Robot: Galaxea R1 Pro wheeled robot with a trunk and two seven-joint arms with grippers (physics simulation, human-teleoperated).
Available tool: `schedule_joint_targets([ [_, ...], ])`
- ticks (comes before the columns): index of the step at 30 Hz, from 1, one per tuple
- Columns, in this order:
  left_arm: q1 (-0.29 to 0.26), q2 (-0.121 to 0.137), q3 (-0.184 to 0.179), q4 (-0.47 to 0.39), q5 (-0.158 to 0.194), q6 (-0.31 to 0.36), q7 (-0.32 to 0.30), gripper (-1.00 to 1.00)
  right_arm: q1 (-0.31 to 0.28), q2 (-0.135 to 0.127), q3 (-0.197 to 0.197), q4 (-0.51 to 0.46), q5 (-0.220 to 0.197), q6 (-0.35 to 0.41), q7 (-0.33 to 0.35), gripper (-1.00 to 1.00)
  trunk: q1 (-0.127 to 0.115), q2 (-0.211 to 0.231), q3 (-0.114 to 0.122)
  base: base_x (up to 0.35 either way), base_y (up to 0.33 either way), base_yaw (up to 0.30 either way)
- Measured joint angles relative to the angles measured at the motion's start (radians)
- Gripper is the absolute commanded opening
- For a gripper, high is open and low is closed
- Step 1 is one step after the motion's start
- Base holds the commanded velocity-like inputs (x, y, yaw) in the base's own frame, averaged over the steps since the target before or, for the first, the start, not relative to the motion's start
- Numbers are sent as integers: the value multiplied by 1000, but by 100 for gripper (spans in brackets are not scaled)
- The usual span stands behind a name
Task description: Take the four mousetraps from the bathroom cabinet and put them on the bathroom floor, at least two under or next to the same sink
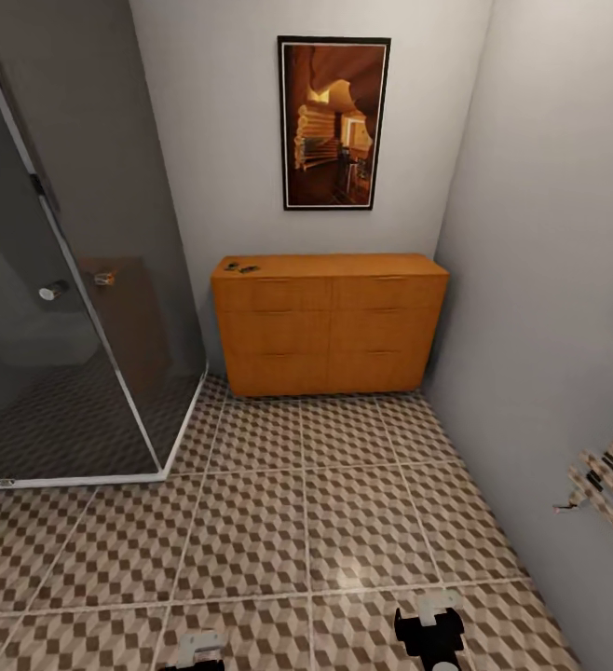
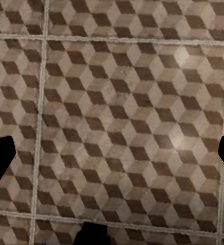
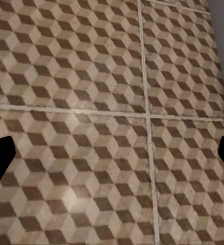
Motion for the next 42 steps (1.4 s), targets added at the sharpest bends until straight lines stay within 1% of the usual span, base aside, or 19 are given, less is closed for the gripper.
schedule_joint_targets([
  [16, 0, 0, 0, 0, 0, 0, 0, 100, 0, 0, 0, 0, 0, 0, 0, 100, 0, 0, 0, 337, 80, 0],
  [42, 0, 0, 0, 0, -1, 0, 0, 100, 0, -1, 0, 0, -3, 6, 1, 100, 0, 0, 0, 337, 4, 0],
])
